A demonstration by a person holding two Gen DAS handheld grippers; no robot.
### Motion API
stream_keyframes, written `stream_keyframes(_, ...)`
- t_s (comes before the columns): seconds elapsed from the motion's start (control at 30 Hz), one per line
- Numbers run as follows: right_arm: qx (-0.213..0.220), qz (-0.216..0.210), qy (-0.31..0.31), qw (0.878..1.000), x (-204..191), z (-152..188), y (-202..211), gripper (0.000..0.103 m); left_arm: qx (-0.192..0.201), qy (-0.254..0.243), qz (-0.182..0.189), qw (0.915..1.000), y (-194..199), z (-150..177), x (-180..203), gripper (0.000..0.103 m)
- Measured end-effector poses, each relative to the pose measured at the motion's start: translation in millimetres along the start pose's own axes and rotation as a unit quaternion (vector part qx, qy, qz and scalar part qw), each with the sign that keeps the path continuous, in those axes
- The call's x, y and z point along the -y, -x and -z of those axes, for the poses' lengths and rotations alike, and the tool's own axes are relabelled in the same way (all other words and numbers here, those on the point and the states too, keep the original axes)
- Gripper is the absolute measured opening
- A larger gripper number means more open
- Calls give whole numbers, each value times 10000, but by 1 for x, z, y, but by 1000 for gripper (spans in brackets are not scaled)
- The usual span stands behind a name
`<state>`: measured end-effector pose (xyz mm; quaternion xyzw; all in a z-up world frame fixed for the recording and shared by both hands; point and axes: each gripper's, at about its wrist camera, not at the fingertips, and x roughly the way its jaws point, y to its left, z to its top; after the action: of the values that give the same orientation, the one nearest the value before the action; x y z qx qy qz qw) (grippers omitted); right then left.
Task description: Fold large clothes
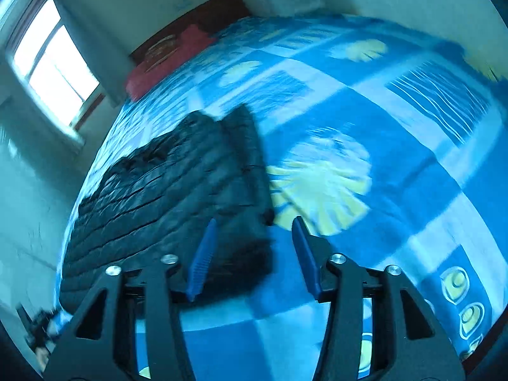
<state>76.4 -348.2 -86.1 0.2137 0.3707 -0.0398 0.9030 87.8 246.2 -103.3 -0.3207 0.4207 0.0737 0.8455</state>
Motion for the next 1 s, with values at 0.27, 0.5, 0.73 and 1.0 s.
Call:
stream_keyframes(0.27, -615, -474, 1123, 9906, -108, -3, -57, 46, -74, -897, 152, 9958, -14, -25, 51, 70)
stream_keyframes(0.5, -750, -643, 1791, 9789, -203, -18, -114, 46, -339, -1056, 332, 9933, -45, -45, 75, 70)
stream_keyframes(0.73, -765, -444, 2122, 9732, -245, -19, -159, 38, -518, -1171, 333, 9912, -70, -57, 86, 70)
stream_keyframes(1.0, -953, -134, 2302, 9684, -241, 4, -198, 39, -736, -1331, 346, 9878, -93, -71, 94, 70)
